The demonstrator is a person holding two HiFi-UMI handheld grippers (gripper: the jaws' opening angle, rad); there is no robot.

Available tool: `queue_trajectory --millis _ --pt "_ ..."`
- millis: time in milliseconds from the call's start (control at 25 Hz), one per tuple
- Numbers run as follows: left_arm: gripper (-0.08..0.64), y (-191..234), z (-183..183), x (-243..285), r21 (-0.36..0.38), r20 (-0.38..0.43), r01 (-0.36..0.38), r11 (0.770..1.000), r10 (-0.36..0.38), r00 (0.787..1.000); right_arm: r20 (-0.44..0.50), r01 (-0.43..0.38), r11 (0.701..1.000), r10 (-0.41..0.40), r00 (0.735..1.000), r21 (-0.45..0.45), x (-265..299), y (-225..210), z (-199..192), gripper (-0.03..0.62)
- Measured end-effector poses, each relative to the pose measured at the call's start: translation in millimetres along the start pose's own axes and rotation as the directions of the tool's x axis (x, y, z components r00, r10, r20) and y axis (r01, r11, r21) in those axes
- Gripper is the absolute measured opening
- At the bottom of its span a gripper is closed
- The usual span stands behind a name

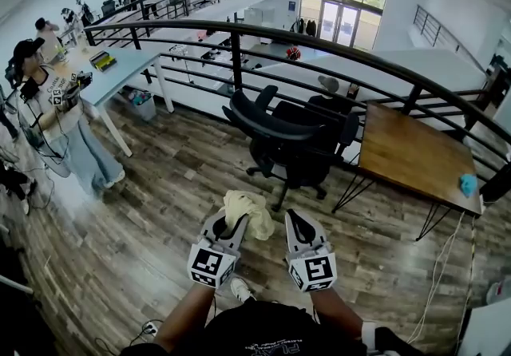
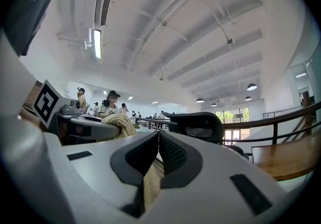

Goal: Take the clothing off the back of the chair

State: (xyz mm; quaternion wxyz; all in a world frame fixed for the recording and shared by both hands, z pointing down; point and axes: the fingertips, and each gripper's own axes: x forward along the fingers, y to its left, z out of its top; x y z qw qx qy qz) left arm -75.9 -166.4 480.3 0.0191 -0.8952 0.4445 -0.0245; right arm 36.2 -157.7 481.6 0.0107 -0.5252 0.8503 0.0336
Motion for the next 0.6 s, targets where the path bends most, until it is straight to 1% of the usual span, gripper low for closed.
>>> queue_trajectory --millis 360,600 --pt "0.072 0.8 -7.0 -1.2 -0.006 -0.015 0.006 1.000 -0.006 1.000 -0.005 -0.007 1.000 0.007 1.000 0.006 1.9 3.9 -4.8 0.018" --pt "0.072 3.3 -7.0 -1.5 -0.011 -0.008 0.002 1.000 -0.002 1.000 -0.005 -0.011 1.000 0.011 1.000 0.013 4.0 7.3 -6.3 0.018"
